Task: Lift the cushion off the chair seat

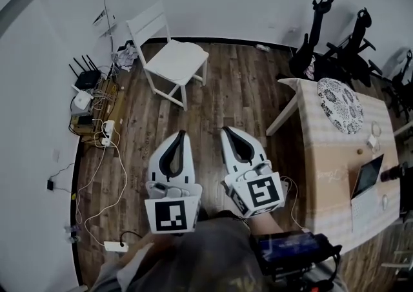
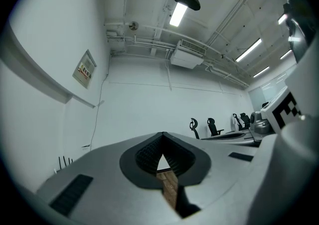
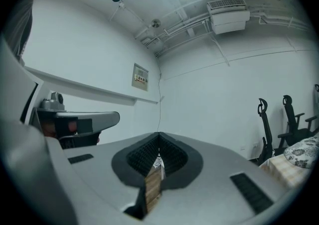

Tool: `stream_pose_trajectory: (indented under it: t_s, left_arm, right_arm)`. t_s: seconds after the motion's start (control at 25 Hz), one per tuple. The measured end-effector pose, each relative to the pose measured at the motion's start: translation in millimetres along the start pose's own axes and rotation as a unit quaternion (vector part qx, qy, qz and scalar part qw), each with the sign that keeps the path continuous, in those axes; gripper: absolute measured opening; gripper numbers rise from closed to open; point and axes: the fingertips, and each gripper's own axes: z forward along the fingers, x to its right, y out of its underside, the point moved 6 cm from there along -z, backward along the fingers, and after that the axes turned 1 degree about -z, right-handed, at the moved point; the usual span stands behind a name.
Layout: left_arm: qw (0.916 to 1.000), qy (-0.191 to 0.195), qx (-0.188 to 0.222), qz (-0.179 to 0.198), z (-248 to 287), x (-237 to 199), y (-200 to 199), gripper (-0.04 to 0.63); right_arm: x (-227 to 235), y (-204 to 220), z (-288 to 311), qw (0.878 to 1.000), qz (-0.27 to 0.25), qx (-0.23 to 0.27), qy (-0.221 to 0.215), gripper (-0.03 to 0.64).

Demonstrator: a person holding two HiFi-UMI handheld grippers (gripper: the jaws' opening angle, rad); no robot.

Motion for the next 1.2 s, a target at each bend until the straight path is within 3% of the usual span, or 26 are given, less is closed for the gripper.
stream_pose_trajectory:
  t_s: [0.32,0.64,1.2]
  left_arm:
    - [0.9997,0.013,-0.019,-0.009,32,-1,15,0.006]
    - [0.9988,0.023,-0.043,-0.002,100,-1,32,0.006]
    - [0.9993,0.001,-0.032,0.02,220,2,28,0.006]
  right_arm:
    - [22,12,18,1.0,0.004,0.003,0.005,0.006]
    - [69,27,63,1.0,0.026,-0.01,0.01,0.006]
    - [157,11,153,0.999,0.031,0.003,-0.015,0.006]
